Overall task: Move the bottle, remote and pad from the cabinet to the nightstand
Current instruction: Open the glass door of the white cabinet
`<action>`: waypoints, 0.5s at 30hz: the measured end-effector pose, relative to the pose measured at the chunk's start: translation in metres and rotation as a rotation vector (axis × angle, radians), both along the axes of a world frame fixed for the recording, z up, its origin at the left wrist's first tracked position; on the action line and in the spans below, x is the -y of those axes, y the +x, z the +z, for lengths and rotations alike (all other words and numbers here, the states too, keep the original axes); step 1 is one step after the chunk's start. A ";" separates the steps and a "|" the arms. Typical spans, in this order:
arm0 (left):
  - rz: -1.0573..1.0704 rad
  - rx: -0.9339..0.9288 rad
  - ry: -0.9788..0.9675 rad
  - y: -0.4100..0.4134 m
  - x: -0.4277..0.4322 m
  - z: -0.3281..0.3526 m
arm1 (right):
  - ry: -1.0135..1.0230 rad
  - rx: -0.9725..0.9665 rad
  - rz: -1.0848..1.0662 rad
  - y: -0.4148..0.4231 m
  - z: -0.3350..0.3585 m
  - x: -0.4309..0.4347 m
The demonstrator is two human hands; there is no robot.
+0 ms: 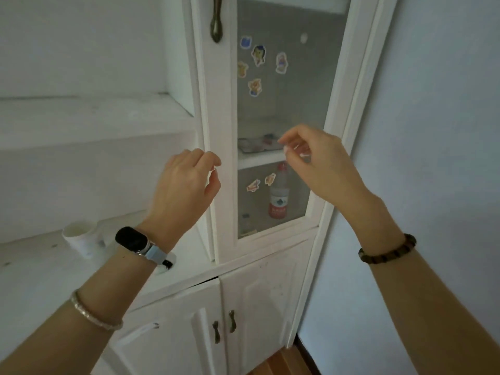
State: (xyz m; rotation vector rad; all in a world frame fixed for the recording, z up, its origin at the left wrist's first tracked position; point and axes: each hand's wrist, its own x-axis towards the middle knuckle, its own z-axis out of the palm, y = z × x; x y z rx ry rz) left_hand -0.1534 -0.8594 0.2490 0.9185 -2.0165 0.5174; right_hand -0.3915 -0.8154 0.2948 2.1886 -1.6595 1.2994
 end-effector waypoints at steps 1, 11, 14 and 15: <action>0.007 0.002 -0.026 0.000 0.004 0.010 | -0.023 -0.007 0.009 0.001 0.012 0.005; 0.019 0.019 -0.189 -0.003 0.030 0.075 | -0.146 0.189 0.117 0.032 0.104 0.053; 0.065 0.017 -0.201 -0.002 0.035 0.084 | -0.189 0.265 0.149 0.044 0.127 0.060; 0.084 0.022 -0.195 -0.002 0.037 0.085 | -0.197 0.283 0.161 0.049 0.134 0.063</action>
